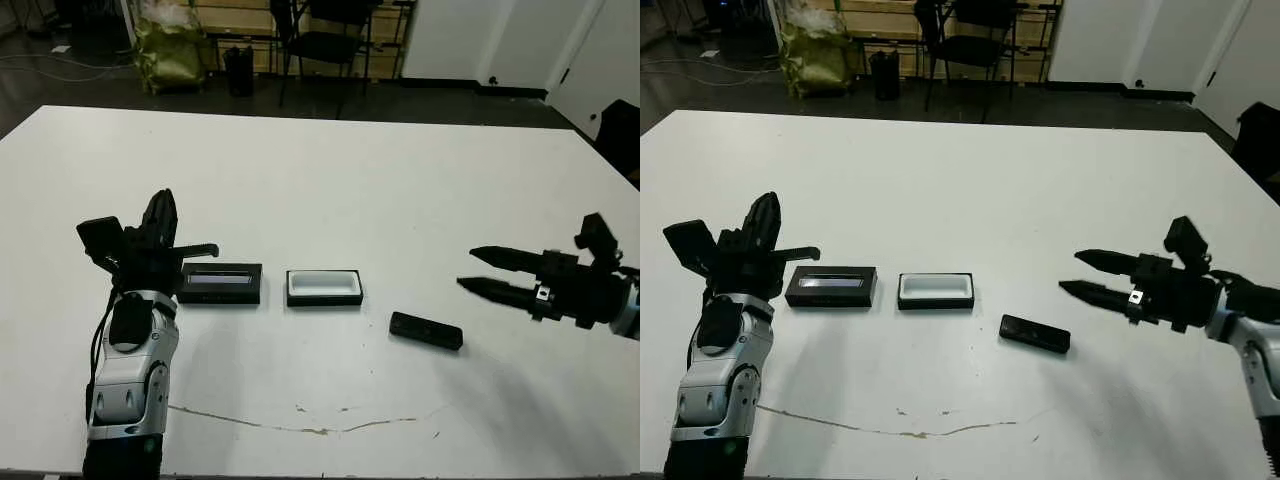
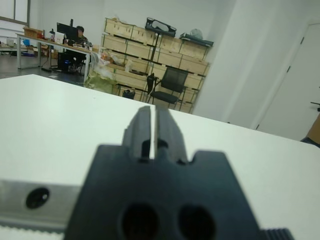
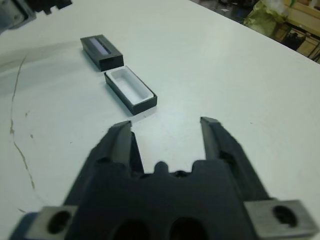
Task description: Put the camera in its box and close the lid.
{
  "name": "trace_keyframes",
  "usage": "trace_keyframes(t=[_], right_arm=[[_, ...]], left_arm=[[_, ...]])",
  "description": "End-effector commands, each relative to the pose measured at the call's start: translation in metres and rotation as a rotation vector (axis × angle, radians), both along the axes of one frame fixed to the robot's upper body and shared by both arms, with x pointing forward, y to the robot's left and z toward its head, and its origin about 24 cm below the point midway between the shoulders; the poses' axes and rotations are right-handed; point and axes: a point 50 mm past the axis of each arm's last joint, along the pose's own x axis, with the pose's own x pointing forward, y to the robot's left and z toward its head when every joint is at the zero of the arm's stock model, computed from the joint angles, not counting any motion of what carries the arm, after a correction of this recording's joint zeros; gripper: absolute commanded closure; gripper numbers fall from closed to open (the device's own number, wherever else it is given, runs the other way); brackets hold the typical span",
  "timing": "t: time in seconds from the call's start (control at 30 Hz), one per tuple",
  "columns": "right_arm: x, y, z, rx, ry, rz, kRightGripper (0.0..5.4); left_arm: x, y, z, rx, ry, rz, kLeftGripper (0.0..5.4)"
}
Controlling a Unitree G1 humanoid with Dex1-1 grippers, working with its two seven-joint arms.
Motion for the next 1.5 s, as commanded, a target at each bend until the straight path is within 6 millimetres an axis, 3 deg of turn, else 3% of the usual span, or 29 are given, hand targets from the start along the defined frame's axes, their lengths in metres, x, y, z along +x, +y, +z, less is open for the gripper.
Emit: trace_keyframes(t=[0.03,0.2,0.27,0.43,0.6,0.93,1.17,1.23,1.5], right_arm=[[-0.005,0.004,-0.007,-0.023,0.014,-0.005,1.69],[-0.011,0.008,-0.012,-0.015,-0.010,-0.006,0.55],[-0.012,0.009,-0.012,-0.014,-0.006,-0.004,0.52],[-0.014,0.010,-0.014,-0.002,0.024,-0.006,1.51],[-0.016,0.008,-0.017,-0.026,0.087,-0.017,2.06],[-0.017,0.009,-0.027,-0.066,0.160,-0.011,4.33],[-0.017,0.009,-0.029,-0.081,0.227,-0.015,5.39],[-0.017,0.010,-0.030,-0.086,0.195,0.001,5.34],[-0.016,0.011,-0.031,-0.088,0.183,0.031,3.99]], left_arm=[[-0.002,0.003,-0.005,0.009,0.026,0.002,5.40],[-0.002,0.004,-0.004,0.001,0.028,0.004,5.40],[-0.001,0.005,-0.004,-0.006,0.025,0.003,5.40],[-0.001,0.005,-0.004,0.012,0.025,0.006,5.40],[0.000,0.005,-0.004,0.008,0.023,0.000,5.40],[0.000,0.005,-0.004,0.000,0.021,-0.013,5.40],[0.000,0.006,-0.004,0.008,0.025,-0.009,5.40],[0.000,0.006,-0.004,0.008,0.025,-0.010,5.40],[-0.001,0.007,-0.003,0.018,0.037,0.000,5.40]])
